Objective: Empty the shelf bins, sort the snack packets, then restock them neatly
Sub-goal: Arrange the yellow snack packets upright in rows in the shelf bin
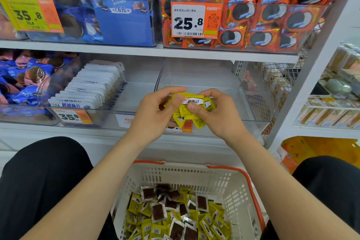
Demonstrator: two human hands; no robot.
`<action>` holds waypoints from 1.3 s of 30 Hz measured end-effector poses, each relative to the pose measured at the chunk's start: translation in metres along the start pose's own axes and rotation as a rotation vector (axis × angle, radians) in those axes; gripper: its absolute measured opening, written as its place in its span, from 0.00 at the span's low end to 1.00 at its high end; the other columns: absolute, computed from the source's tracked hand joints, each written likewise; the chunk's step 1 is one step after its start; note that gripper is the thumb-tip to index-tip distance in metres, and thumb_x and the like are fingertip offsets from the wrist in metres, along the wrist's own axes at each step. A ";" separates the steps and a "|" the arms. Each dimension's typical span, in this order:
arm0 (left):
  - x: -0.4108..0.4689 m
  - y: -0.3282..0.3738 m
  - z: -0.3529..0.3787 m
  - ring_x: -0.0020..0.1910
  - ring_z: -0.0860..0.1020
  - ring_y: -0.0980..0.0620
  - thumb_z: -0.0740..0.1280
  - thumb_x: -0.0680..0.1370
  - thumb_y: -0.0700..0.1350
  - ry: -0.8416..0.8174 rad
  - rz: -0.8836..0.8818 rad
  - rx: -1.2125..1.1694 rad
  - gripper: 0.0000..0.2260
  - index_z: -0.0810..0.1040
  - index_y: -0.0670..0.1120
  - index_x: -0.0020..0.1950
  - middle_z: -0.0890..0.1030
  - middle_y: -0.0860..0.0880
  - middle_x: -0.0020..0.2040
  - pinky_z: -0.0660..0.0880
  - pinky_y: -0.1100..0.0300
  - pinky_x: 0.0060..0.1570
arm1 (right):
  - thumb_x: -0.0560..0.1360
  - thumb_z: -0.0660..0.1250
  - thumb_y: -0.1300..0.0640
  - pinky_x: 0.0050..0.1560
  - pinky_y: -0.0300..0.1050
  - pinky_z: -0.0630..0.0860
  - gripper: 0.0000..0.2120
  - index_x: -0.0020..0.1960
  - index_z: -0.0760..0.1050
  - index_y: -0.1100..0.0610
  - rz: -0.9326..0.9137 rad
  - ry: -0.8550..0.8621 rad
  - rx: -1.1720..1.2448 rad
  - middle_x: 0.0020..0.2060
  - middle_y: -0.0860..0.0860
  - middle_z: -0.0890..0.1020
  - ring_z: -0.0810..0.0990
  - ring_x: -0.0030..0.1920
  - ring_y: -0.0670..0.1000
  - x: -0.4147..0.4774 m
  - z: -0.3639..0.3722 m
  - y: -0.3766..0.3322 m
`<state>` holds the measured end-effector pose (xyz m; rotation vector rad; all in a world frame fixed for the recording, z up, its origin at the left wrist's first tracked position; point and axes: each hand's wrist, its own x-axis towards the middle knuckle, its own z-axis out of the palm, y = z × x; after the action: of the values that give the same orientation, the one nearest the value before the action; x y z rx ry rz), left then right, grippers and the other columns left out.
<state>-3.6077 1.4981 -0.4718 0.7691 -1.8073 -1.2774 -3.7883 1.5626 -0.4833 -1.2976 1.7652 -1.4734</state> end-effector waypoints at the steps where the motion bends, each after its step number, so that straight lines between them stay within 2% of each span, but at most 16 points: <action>1: -0.002 0.001 0.001 0.49 0.87 0.44 0.73 0.78 0.49 -0.042 -0.011 -0.043 0.17 0.81 0.51 0.66 0.86 0.45 0.55 0.85 0.50 0.42 | 0.72 0.81 0.51 0.40 0.50 0.85 0.16 0.54 0.79 0.54 0.012 0.017 0.015 0.43 0.51 0.86 0.86 0.41 0.52 -0.002 0.001 -0.001; 3: -0.005 0.000 0.001 0.53 0.86 0.44 0.76 0.78 0.39 -0.084 0.021 -0.061 0.19 0.79 0.50 0.68 0.86 0.46 0.57 0.85 0.49 0.46 | 0.73 0.80 0.51 0.44 0.55 0.86 0.16 0.55 0.79 0.55 0.048 0.007 0.077 0.46 0.53 0.86 0.87 0.44 0.57 -0.006 0.001 -0.004; 6: -0.002 -0.001 0.003 0.51 0.86 0.46 0.71 0.79 0.31 0.015 -0.003 -0.037 0.19 0.78 0.49 0.65 0.86 0.46 0.55 0.86 0.45 0.46 | 0.81 0.71 0.56 0.53 0.63 0.84 0.08 0.59 0.80 0.58 0.151 -0.097 0.331 0.51 0.57 0.87 0.87 0.50 0.59 -0.007 0.001 -0.008; 8: 0.001 -0.004 0.003 0.49 0.86 0.45 0.68 0.80 0.31 0.093 -0.036 -0.024 0.19 0.77 0.51 0.64 0.86 0.47 0.54 0.85 0.42 0.47 | 0.82 0.63 0.64 0.54 0.65 0.84 0.10 0.59 0.80 0.56 0.168 0.032 0.389 0.51 0.58 0.85 0.85 0.49 0.58 -0.005 0.001 -0.008; 11: 0.000 -0.010 0.002 0.46 0.85 0.44 0.66 0.80 0.34 0.167 -0.021 0.112 0.19 0.75 0.57 0.61 0.85 0.50 0.50 0.82 0.40 0.49 | 0.80 0.63 0.64 0.52 0.60 0.84 0.15 0.61 0.80 0.50 -0.008 0.355 0.207 0.52 0.55 0.83 0.82 0.47 0.54 -0.006 -0.004 -0.007; 14: 0.000 -0.012 0.003 0.45 0.82 0.40 0.65 0.82 0.36 0.082 -0.006 0.170 0.18 0.74 0.60 0.63 0.84 0.50 0.50 0.81 0.37 0.47 | 0.80 0.71 0.64 0.46 0.51 0.84 0.11 0.59 0.81 0.53 -0.088 0.250 0.302 0.47 0.54 0.86 0.84 0.46 0.52 -0.011 -0.001 -0.012; 16: 0.001 -0.012 0.005 0.52 0.83 0.44 0.63 0.85 0.39 -0.030 -0.003 0.126 0.19 0.74 0.63 0.67 0.82 0.50 0.59 0.82 0.39 0.53 | 0.78 0.73 0.64 0.43 0.44 0.81 0.11 0.58 0.82 0.53 -0.144 0.180 0.162 0.45 0.51 0.86 0.84 0.43 0.47 -0.013 0.008 -0.009; 19: -0.002 -0.012 0.007 0.61 0.81 0.48 0.58 0.88 0.44 -0.068 0.057 0.072 0.18 0.69 0.64 0.74 0.78 0.49 0.66 0.81 0.50 0.60 | 0.79 0.74 0.57 0.48 0.48 0.83 0.12 0.60 0.82 0.46 -0.148 0.192 -0.009 0.54 0.51 0.81 0.83 0.51 0.45 -0.016 0.019 -0.002; 21: -0.007 -0.011 0.014 0.58 0.81 0.50 0.56 0.89 0.46 0.039 0.074 0.003 0.14 0.69 0.57 0.74 0.78 0.48 0.64 0.80 0.60 0.54 | 0.80 0.71 0.53 0.51 0.52 0.84 0.15 0.66 0.78 0.44 -0.167 0.123 -0.023 0.57 0.50 0.78 0.83 0.53 0.48 -0.018 0.021 0.002; 24: -0.014 -0.010 0.034 0.52 0.82 0.49 0.60 0.86 0.51 0.222 -0.056 -0.182 0.10 0.73 0.49 0.64 0.81 0.45 0.59 0.78 0.59 0.46 | 0.83 0.65 0.51 0.47 0.55 0.84 0.18 0.72 0.73 0.44 -0.187 -0.002 -0.038 0.51 0.51 0.82 0.83 0.44 0.51 -0.022 0.027 -0.001; 26: -0.018 -0.007 0.044 0.48 0.82 0.52 0.64 0.78 0.47 0.227 -0.150 -0.362 0.14 0.73 0.47 0.63 0.81 0.44 0.56 0.78 0.58 0.43 | 0.83 0.62 0.48 0.54 0.58 0.82 0.16 0.71 0.73 0.45 -0.179 0.018 -0.105 0.55 0.51 0.81 0.82 0.52 0.52 -0.025 0.034 -0.001; 28: -0.024 -0.005 0.048 0.46 0.80 0.56 0.64 0.76 0.40 0.184 -0.119 -0.284 0.17 0.71 0.46 0.65 0.80 0.47 0.51 0.78 0.60 0.43 | 0.85 0.62 0.51 0.59 0.55 0.78 0.14 0.70 0.73 0.49 -0.117 0.076 -0.143 0.58 0.51 0.78 0.79 0.55 0.50 -0.030 0.039 0.000; 30: -0.028 -0.005 0.045 0.45 0.79 0.60 0.63 0.79 0.36 0.158 -0.080 -0.188 0.16 0.71 0.46 0.66 0.80 0.49 0.50 0.78 0.63 0.46 | 0.85 0.63 0.54 0.55 0.50 0.78 0.12 0.68 0.76 0.52 -0.083 0.112 -0.167 0.56 0.51 0.80 0.79 0.52 0.49 -0.037 0.040 -0.003; 34: -0.037 -0.021 0.020 0.48 0.82 0.55 0.66 0.78 0.41 0.034 -0.143 0.040 0.14 0.76 0.49 0.62 0.83 0.47 0.52 0.80 0.58 0.46 | 0.82 0.61 0.60 0.40 0.51 0.83 0.12 0.54 0.84 0.53 0.087 -0.092 -0.010 0.41 0.54 0.87 0.86 0.40 0.57 -0.050 0.022 0.003; 37: -0.052 -0.048 0.014 0.47 0.83 0.47 0.67 0.72 0.47 -0.188 -0.301 0.273 0.15 0.79 0.49 0.58 0.84 0.47 0.48 0.83 0.47 0.48 | 0.74 0.63 0.60 0.40 0.52 0.85 0.12 0.49 0.85 0.52 0.200 -0.387 -0.338 0.36 0.54 0.87 0.87 0.36 0.54 -0.061 0.013 0.025; 39: -0.062 -0.076 0.018 0.48 0.82 0.48 0.70 0.76 0.46 -0.271 -0.394 0.420 0.12 0.78 0.50 0.59 0.83 0.50 0.48 0.81 0.48 0.52 | 0.76 0.62 0.64 0.44 0.54 0.86 0.13 0.53 0.85 0.57 0.352 -0.602 -0.426 0.41 0.56 0.88 0.88 0.38 0.55 -0.068 0.020 0.049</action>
<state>-3.5883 1.5339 -0.5625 1.2846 -2.2621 -1.3069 -3.7597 1.6120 -0.5485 -1.3481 1.8003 -0.4538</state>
